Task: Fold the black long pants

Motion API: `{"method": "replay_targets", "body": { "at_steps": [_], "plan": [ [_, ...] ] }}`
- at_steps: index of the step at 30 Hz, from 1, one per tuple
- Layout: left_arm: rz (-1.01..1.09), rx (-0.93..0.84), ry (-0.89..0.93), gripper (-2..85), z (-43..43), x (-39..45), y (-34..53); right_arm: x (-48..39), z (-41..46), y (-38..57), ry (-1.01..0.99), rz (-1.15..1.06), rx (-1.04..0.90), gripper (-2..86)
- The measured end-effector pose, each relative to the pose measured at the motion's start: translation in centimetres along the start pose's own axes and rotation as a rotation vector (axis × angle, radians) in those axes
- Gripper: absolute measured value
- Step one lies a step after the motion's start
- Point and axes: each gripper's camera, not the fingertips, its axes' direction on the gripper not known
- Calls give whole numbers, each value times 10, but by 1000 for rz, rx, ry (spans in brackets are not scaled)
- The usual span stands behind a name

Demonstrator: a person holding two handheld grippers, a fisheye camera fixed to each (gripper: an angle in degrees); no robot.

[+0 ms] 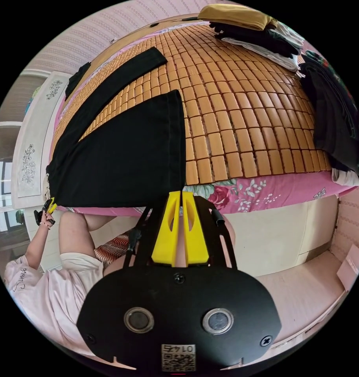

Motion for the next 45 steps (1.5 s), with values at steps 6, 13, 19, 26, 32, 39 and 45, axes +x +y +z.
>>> {"method": "replay_targets", "body": {
  "at_steps": [6, 13, 19, 26, 32, 39, 45],
  "plan": [
    [144, 14, -3, 0, -20, 15, -7, -5, -53, 6, -17, -56, 89, 2],
    [243, 157, 185, -6, -84, 25, -5, -30, -147, -11, -37, -167, 302, -2],
    [332, 355, 218, -9, -132, 77, -45, -77, -203, -92, 224, -254, 468, -2],
    [445, 251, 128, -10, -107, 133, -90, -140, -171, -160, 96, -432, 352, 3],
    [334, 255, 131, -10, -110, 99, -79, -151, -97, -148, 99, -427, 163, 91],
    [293, 254, 120, -10, -129, 88, -66, -143, -64, -139, 50, -336, 144, 5],
    [341, 278, 99, -10, -160, 94, -53, -134, -141, -85, -94, -349, 382, -3]
  ]
}}
